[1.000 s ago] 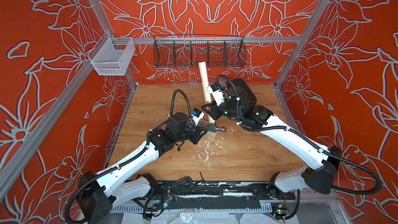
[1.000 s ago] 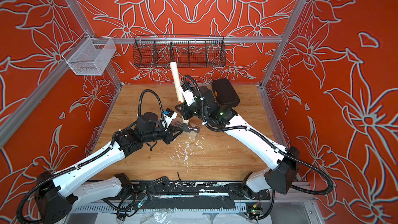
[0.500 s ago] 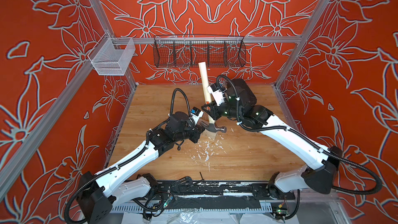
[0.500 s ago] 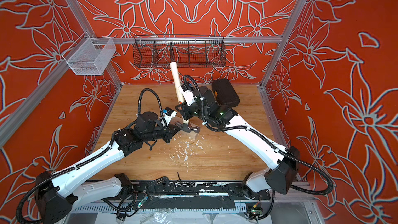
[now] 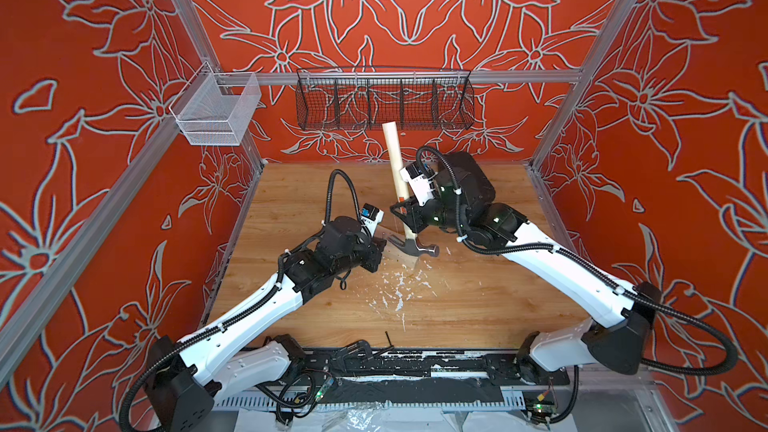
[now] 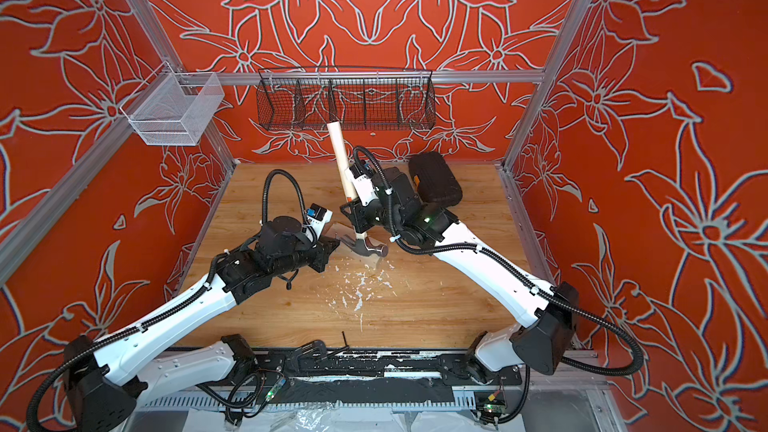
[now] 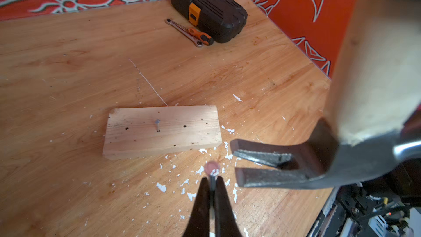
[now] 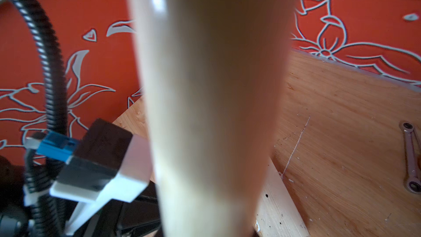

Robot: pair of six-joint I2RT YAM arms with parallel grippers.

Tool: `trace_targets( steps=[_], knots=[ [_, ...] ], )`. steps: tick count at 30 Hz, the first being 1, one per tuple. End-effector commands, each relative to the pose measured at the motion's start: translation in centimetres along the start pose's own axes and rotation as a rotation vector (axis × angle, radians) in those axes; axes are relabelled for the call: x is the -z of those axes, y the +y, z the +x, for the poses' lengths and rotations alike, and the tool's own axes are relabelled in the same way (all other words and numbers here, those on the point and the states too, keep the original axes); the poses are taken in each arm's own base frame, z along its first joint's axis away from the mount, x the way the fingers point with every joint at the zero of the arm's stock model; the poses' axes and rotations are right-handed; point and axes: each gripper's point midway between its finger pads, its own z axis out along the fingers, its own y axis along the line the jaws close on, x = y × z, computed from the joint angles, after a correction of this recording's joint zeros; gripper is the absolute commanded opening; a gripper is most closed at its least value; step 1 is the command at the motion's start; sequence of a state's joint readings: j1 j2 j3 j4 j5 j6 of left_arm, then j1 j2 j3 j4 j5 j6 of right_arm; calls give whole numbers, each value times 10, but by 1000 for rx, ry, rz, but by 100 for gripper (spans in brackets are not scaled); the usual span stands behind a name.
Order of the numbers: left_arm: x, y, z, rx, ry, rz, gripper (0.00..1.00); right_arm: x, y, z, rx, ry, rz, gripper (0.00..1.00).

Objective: Use a claw hammer to pull out a nail
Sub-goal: Pick up the nail with the hammer, then place the nail at the center of the board.

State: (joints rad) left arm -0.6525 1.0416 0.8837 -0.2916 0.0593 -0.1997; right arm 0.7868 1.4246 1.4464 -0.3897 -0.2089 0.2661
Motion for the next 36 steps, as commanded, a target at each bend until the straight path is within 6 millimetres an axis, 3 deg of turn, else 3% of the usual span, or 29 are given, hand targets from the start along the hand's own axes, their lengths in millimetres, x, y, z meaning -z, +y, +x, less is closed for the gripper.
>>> trace_targets(
  steps=[1, 7, 12, 16, 20, 32, 36],
  knots=[
    [7, 21, -9, 61, -40, -83, 0, 28, 12, -37, 32, -142, -14, 0],
    [7, 85, -4, 322, -20, -201, 0, 26, 2, -33, 43, -148, 36, 0],
    [-16, 130, 17, 515, 106, -282, 0, 10, -13, -20, 66, -116, 95, 0],
    [-51, 145, 45, 581, 323, -320, 0, -7, -26, -8, 94, -81, 152, 0],
    [-71, 163, 70, 594, 453, -385, 0, -19, -32, 4, 115, -53, 183, 0],
    [-71, 205, 115, 535, 642, -598, 0, -44, -49, 29, 136, 0, 245, 0],
    [-78, 207, 124, 516, 680, -589, 0, -53, -48, 32, 142, -1, 231, 0]
  ],
)
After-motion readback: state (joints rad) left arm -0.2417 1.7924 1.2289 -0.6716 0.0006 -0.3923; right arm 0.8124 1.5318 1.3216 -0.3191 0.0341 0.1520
